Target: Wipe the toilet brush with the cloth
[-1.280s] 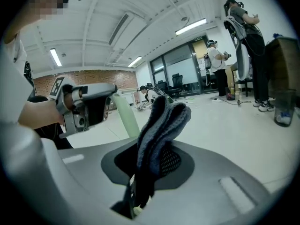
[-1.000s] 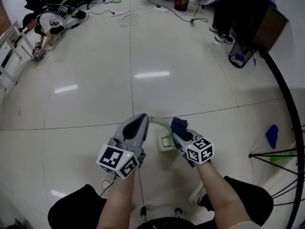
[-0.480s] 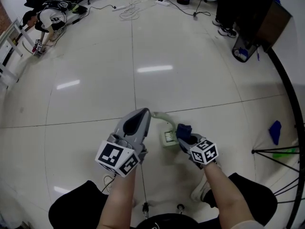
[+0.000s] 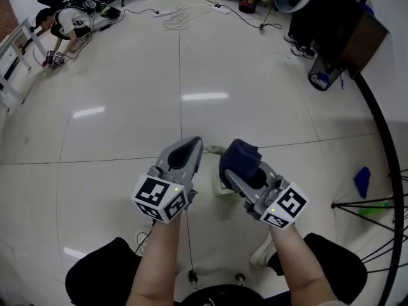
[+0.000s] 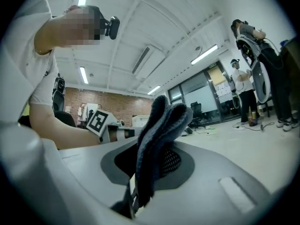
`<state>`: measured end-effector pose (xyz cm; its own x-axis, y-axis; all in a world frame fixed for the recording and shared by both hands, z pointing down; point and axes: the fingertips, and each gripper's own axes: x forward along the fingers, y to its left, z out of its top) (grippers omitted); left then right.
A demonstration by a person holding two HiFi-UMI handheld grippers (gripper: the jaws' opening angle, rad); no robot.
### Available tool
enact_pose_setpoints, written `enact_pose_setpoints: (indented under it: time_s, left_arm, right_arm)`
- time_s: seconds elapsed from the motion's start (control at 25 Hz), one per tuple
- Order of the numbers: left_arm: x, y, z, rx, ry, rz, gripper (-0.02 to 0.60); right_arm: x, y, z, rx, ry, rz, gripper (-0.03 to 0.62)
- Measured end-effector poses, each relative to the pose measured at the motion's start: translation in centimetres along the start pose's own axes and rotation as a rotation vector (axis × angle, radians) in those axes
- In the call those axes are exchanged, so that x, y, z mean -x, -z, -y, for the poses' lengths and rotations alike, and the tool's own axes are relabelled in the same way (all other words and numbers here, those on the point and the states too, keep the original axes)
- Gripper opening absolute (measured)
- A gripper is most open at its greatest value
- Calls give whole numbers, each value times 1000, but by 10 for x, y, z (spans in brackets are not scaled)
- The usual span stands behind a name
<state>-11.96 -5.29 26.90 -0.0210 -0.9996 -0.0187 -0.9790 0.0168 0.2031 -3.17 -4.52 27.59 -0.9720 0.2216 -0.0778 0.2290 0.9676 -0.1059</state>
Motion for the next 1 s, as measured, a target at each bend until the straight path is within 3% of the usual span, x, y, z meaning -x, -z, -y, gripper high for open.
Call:
enact_pose_setpoints:
  time_s: [0.08, 0.2, 0.32, 0.48, 0.72, 1.0]
  left_arm:
    - [-1, 4, -2, 16, 4, 5, 6]
    - [-3, 6, -4, 18, 4, 5, 6]
    - [-6, 8, -1, 8, 20, -9, 6]
    - [-13, 5, 8, -31, 65, -18, 6]
    - [-7, 6, 6, 0, 98, -8, 6]
    - [-5, 9, 14, -20, 96, -36, 6]
  right_arm:
    - [-18, 8, -20, -29, -66, 0, 66]
    - [-39, 51, -31, -60, -103, -118, 66]
    - [-41, 85, -13, -154, -14, -198, 66]
    - [-36, 92, 12, -340, 107, -138, 66]
    - [-21, 121, 27, -483, 213, -141, 66]
    - [29, 175, 68, -659, 411, -170, 66]
